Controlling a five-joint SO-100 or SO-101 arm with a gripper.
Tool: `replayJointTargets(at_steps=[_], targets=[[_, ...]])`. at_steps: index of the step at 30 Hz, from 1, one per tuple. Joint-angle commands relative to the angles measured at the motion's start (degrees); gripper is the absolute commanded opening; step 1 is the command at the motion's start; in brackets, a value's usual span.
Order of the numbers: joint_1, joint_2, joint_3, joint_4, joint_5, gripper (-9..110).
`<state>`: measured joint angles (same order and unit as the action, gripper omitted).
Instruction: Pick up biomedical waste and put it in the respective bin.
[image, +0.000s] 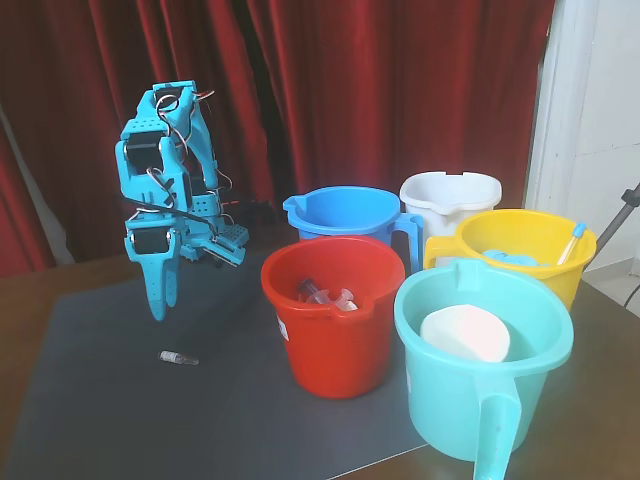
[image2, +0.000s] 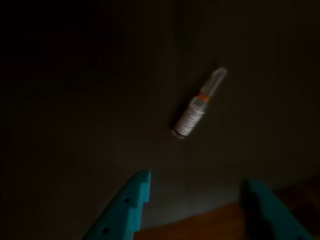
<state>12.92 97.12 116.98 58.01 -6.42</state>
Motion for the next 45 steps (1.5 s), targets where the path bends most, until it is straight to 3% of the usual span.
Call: replayJointTargets(at_steps=[1, 8, 21, 45], targets=[[0.26, 0.44, -3.08, -0.18, -2.29, 16], [0.18, -0.26, -2.37, -5.45, -2.37, 16], [0.18, -18.19, -11.95, -7.91, -2.37, 16], [0.26, -19.60, -15.73, -4.22, -0.44, 15]])
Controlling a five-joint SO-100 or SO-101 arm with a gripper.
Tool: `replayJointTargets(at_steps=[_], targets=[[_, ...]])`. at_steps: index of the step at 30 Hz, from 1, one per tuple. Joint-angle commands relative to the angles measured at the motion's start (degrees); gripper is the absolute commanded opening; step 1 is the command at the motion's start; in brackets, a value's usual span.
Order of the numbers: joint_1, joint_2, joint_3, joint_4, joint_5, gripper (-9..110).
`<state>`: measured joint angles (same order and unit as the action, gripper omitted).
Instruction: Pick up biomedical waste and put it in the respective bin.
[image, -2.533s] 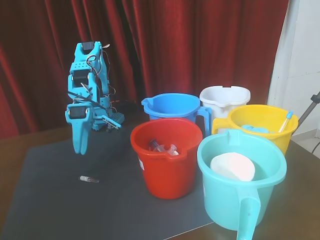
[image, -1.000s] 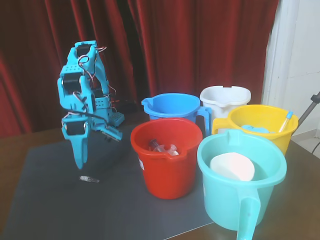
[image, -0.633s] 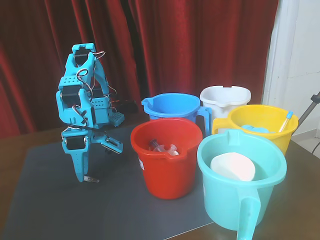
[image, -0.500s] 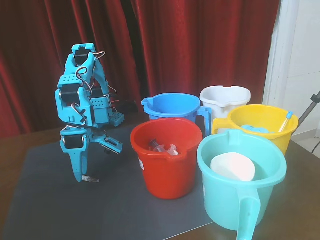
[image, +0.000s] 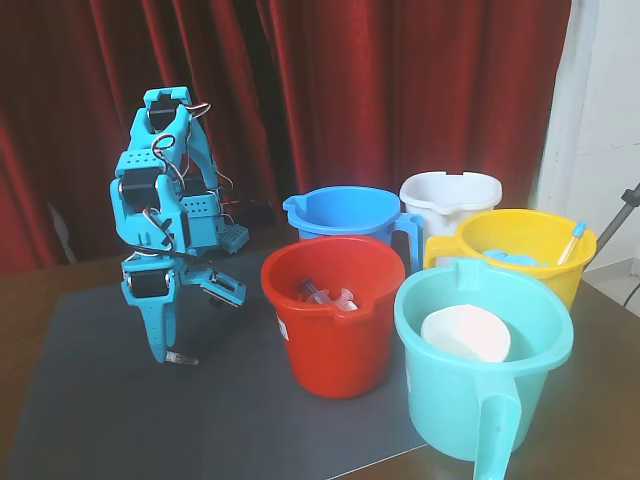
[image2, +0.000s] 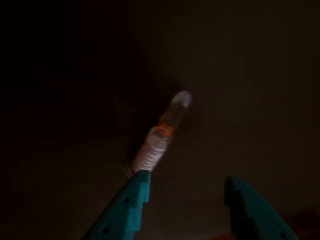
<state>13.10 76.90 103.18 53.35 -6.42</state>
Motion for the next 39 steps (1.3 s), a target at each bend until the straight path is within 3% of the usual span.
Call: replayJointTargets(at_steps=[1, 39], targets=[[0.09, 0.88, -1.58, 0.44, -0.44, 15], [0.18, 0.62, 6.59, -8.17, -4.57, 11]])
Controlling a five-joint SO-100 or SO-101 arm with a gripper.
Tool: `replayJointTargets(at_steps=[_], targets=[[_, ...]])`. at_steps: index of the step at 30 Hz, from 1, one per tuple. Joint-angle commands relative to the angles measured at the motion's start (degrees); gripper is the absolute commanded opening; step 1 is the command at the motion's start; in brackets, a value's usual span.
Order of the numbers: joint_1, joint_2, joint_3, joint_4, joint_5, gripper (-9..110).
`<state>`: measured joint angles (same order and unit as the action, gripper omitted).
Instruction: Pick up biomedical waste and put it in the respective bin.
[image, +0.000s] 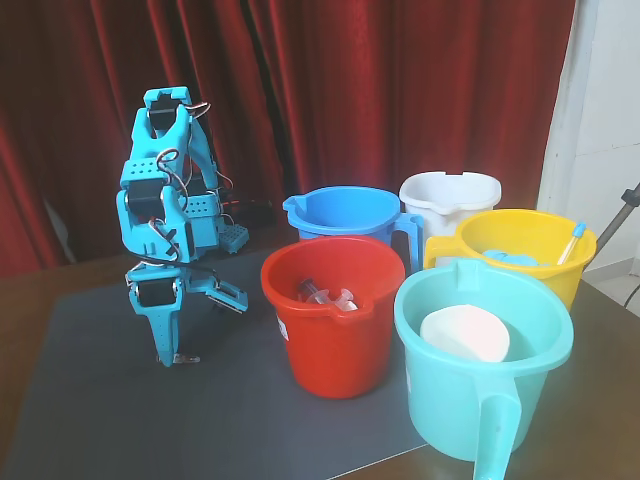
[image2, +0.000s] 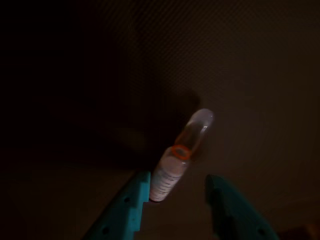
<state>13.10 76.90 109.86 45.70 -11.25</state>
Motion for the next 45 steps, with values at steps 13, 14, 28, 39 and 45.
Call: replayJointTargets(at_steps=[13, 14, 28, 39, 45], targets=[[2.72, 0.53, 1.41, -2.37, -0.44, 11], [3.08, 0.62, 2.72, -4.04, -0.53, 11], [3.25, 0.70, 6.33, -10.02, -4.22, 0], [6.24, 0.70, -3.08, -2.11, 0.97, 0], [1.41, 1.41, -22.32, 24.17, 8.35, 0]])
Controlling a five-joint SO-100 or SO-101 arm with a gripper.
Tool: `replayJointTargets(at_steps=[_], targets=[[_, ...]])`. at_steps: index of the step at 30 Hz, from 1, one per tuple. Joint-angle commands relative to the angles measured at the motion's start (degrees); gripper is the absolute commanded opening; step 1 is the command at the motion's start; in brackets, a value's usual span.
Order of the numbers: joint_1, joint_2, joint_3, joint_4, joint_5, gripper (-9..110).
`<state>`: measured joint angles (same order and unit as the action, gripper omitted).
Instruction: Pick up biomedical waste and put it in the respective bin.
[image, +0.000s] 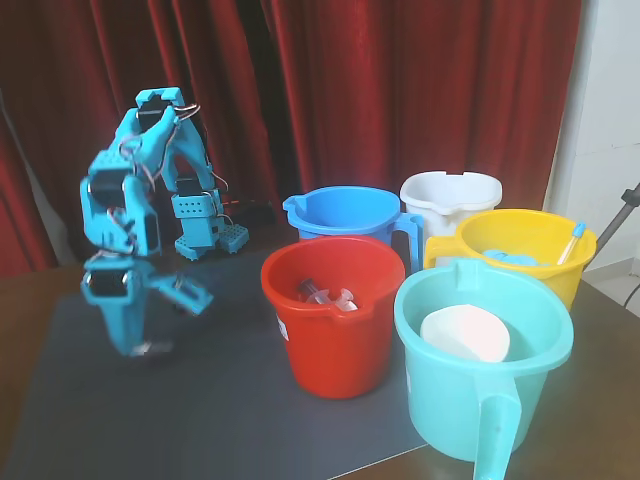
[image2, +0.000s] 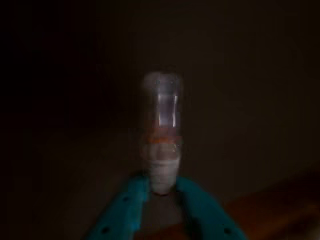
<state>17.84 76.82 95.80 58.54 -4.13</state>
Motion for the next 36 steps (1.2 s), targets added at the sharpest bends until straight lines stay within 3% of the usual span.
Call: replayJointTargets(at_steps=[1, 17, 25, 30, 31, 36], targets=[[-4.39, 1.41, -11.25, 14.77, 2.11, 0], [-20.83, 1.67, -48.08, 44.03, 26.46, 0], [-29.62, 1.67, -57.83, 51.68, 32.61, 0], [-36.30, 2.55, -57.92, 53.00, 36.12, 0], [-44.82, 13.45, -43.33, 52.47, 39.37, 0], [-46.76, 19.60, -37.00, 52.56, 39.37, 0]])
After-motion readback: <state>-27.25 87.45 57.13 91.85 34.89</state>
